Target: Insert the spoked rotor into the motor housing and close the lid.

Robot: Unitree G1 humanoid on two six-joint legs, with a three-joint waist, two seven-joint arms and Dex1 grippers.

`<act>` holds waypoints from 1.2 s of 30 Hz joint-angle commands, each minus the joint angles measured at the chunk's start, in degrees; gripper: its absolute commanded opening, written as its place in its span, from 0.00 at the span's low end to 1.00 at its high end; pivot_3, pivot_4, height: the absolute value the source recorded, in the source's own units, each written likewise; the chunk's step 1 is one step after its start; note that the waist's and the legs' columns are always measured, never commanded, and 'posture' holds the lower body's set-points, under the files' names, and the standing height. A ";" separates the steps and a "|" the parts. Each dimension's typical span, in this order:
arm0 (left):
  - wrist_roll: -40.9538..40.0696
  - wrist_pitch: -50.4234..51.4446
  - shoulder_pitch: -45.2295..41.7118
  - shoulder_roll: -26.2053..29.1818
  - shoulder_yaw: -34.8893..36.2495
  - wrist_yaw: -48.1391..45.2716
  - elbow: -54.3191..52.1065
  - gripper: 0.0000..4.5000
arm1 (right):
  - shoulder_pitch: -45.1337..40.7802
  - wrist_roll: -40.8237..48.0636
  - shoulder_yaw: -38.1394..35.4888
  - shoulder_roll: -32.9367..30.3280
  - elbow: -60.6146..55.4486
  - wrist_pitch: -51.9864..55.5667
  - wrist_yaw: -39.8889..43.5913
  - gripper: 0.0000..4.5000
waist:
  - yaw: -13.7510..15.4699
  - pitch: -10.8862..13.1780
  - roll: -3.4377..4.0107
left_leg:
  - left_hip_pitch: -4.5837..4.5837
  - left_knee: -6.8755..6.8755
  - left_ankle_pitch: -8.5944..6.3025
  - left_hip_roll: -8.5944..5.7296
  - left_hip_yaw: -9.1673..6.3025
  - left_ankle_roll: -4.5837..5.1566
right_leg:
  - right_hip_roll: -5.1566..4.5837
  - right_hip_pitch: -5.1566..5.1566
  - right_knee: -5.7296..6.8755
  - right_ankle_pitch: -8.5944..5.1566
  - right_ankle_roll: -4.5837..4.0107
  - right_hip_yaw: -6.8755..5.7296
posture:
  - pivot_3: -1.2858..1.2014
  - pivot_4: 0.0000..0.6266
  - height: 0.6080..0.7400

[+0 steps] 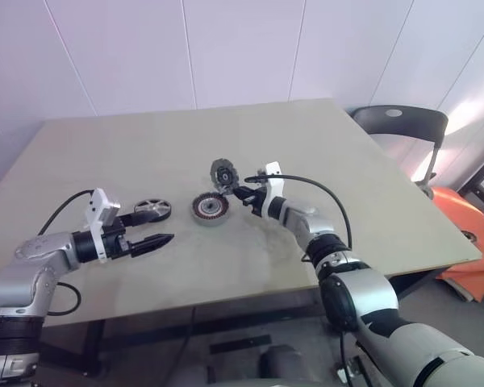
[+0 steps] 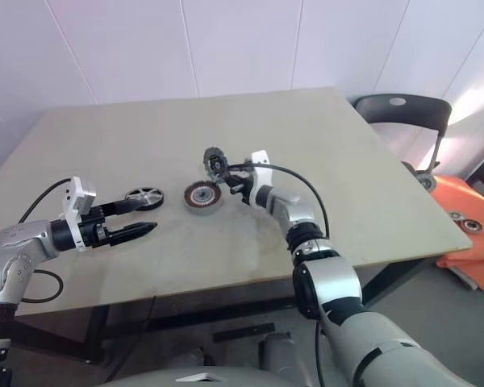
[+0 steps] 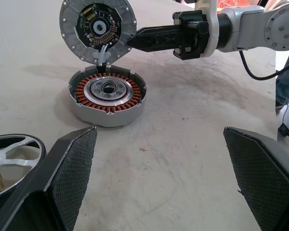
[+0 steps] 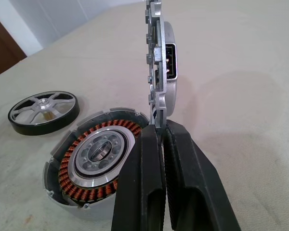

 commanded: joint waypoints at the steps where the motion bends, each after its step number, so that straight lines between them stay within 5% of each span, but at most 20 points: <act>1: 0.26 -0.99 -1.13 0.04 1.12 0.24 -0.53 1.00 | -3.15 0.10 -0.48 -1.61 0.57 0.19 2.68 0.01 | 0.00 0.00 0.00 | 0.00 0.00 0.00 0.00 0.00 0.00 | 0.00 0.00 0.00 0.00 0.00 0.00 | 0.52 0.00 1.00; 36: 0.54 -1.69 -1.04 -0.10 1.27 0.85 0.17 1.00 | -7.46 -3.31 4.09 -9.98 4.59 14.02 31.03 0.01 | 0.04 0.00 0.00 | -0.02 0.00 0.00 -0.01 0.00 0.00 | 0.01 -0.01 -0.02 0.00 0.00 -0.01 | 0.52 0.00 1.00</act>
